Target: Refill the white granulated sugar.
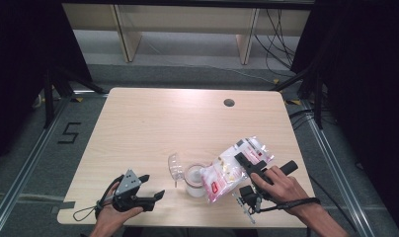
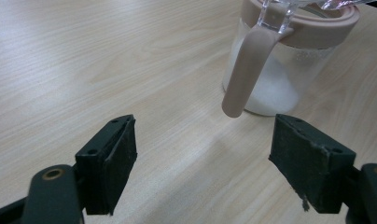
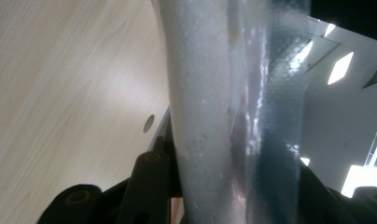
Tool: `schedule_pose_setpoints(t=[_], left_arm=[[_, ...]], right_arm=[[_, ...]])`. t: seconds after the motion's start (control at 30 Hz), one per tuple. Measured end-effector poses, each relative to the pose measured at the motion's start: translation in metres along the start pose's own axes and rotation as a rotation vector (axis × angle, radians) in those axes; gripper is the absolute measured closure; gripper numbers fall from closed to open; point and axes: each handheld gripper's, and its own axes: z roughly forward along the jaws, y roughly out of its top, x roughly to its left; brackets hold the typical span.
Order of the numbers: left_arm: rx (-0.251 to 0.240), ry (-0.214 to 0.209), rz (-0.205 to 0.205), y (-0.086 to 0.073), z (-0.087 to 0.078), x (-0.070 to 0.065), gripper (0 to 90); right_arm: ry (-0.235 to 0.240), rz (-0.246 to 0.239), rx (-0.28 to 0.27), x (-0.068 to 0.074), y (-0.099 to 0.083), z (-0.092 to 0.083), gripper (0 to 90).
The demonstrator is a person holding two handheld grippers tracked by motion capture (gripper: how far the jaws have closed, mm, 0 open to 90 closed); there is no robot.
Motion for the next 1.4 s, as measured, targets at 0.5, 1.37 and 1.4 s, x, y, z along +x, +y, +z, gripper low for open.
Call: schedule_pose_setpoints(t=[0.5, 1.37, 1.4], left_arm=[[0.0, 0.0, 0.001, 0.0, 0.0, 0.0, 22.2], [0.0, 0.0, 0.0, 0.0, -0.0003, 0.0001, 22.2], [-0.001, 0.0, 0.0, 0.0, -0.0003, 0.0001, 22.2]], right_arm=[[0.001, -0.001, 0.0, -0.0006, 0.0, 0.0001, 71.4], [-0.004, -0.001, -0.003, -0.0006, -0.0002, -0.0001, 72.5], [-0.004, -0.002, -0.004, -0.0006, -0.0001, -0.0001, 72.5]])
